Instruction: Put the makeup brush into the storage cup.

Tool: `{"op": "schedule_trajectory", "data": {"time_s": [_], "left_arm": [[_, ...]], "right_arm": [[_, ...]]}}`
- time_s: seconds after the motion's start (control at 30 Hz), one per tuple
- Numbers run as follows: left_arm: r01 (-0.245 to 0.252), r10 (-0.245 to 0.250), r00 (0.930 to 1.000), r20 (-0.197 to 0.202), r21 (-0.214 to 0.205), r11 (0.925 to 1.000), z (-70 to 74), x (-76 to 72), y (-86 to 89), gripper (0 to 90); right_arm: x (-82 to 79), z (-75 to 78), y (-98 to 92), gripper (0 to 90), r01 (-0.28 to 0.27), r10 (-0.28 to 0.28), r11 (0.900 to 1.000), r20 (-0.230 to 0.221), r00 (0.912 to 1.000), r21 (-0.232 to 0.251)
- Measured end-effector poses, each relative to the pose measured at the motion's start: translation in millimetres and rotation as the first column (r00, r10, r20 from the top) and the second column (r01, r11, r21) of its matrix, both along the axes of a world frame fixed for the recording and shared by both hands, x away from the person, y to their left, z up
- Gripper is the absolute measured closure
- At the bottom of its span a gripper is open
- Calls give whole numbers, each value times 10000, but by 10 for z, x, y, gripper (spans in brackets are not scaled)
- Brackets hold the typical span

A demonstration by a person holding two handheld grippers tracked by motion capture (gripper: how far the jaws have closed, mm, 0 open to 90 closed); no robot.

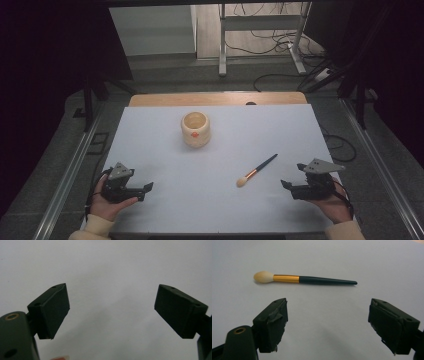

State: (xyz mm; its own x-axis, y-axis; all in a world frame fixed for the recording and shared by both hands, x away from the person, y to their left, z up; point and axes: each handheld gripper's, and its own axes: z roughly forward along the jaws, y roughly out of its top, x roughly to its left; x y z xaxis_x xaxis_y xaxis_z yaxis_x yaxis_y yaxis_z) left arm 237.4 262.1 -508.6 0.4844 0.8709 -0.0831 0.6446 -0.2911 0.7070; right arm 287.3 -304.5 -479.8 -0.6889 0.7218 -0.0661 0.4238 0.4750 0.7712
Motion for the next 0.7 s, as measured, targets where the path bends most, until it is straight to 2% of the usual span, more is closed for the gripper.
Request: {"op": "schedule_trajectory", "data": {"time_s": [0.07,0.23,0.4,0.6,0.7], "left_arm": [[-56,56,10000,62,-105,9999,10,-5,5,137],[79,-79,9999,132,-19,10000,4,-10,-23,142],[-55,56,9999,135,-70,10000,-2,-14,6,146],[-33,33,9999,119,-2,10000,-2,-13,-4,146],[-140,141,9998,145,-108,9998,6,-21,-4,144]], "right_arm": [[-10,13,3,162,-9,9,10000,74,10000,25],[11,29,-6,152,-65,63,9999,189,9998,99],[49,15,7,149,-242,249,9993,267,9993,-268],[66,33,-14,150,-267,272,9995,289,9992,-159],[69,46,-19,153,-292,296,9995,291,9991,-121]]}}
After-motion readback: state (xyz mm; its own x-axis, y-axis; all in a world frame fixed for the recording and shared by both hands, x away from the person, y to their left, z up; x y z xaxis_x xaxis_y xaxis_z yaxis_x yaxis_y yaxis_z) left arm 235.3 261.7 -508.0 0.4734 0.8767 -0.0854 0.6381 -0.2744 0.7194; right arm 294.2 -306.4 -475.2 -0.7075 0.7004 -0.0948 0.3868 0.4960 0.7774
